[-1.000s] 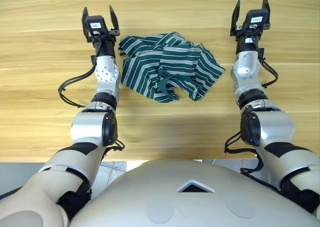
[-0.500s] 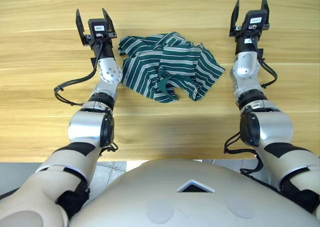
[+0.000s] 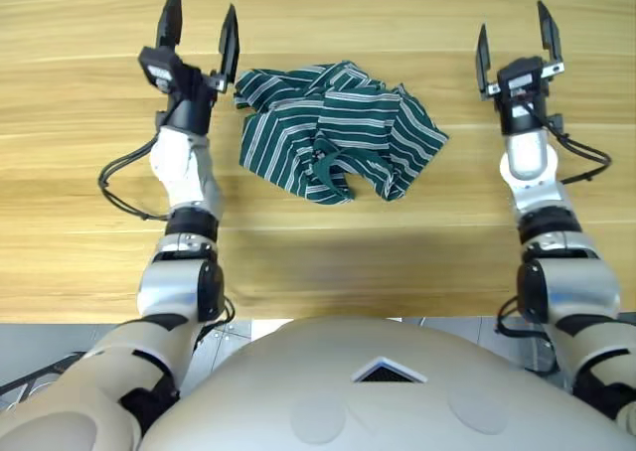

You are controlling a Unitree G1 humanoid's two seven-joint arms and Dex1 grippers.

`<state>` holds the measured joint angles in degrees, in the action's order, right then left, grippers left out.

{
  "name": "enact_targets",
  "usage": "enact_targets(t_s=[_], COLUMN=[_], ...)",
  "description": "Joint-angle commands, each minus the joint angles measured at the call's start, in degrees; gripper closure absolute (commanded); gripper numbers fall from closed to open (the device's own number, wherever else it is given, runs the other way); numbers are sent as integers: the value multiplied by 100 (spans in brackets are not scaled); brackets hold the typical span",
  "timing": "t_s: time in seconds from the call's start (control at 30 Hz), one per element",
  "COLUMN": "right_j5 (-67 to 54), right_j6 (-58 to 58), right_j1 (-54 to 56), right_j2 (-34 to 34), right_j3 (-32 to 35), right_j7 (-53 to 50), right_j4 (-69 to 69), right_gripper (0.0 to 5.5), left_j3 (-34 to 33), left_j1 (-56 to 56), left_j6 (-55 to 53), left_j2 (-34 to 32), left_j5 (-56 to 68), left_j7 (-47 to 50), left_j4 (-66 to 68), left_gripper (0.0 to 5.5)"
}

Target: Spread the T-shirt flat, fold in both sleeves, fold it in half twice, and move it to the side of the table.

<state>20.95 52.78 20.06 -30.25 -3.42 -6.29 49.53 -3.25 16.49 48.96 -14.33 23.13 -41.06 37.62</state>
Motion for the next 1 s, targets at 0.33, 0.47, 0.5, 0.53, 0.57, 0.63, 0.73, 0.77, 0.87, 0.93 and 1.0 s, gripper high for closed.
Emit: enact_targets(t_s=[0.33,0.47,0.5,0.53,0.57,0.63,0.73,0.77,0.87,0.93,1.0], right_j5=[955,1196,1206,1206,1204,1210,1204,1199,1196,1189,1187], right_j6=[-1331,-1632,-1678,-1710,-1738,-1784,-1814,-1816,-1806,-1793,-1787], right_j1=[-2537,-2932,-2977,-3013,-3029,-3041,-3020,-3014,-2982,-2990,-2991], right_j2=[-1948,-2046,-2028,-2020,-1999,-1977,-1960,-1961,-1955,-1958,-1954], right_j3=[-462,-518,-509,-494,-493,-505,-511,-508,-509,-492,-488], right_j7=[2571,2864,2868,2863,2848,2817,2778,2770,2754,2730,2719], right_j4=[-4013,-4581,-4638,-4676,-4692,-4705,-4718,-4728,-4739,-4742,-4744], right_gripper=[205,205,205,205,205,205,205,205,205,205,205], left_j3=[957,1085,1162,1235,1323,1462,1627,1682,1805,1896,1959], left_j1=[-2159,-2287,-2284,-2275,-2252,-2204,-2152,-2146,-2050,-1920,-1813], left_j6=[-247,-311,-318,-319,-330,-360,-439,-458,-584,-700,-831], left_j2=[-1959,-2074,-2050,-2032,-2005,-2016,-2128,-2155,-2204,-2203,-2208], left_j5=[-3422,-4667,-4889,-5069,-5233,-5546,-5961,-6047,-6359,-6601,-6776], left_j7=[-554,-8,120,235,342,556,813,865,1134,1353,1564], left_j4=[-2804,-3129,-3195,-3242,-3268,-3255,-3251,-3274,-3215,-3084,-2954], left_gripper=[173,173,173,173,173,173,173,173,173,173,173])
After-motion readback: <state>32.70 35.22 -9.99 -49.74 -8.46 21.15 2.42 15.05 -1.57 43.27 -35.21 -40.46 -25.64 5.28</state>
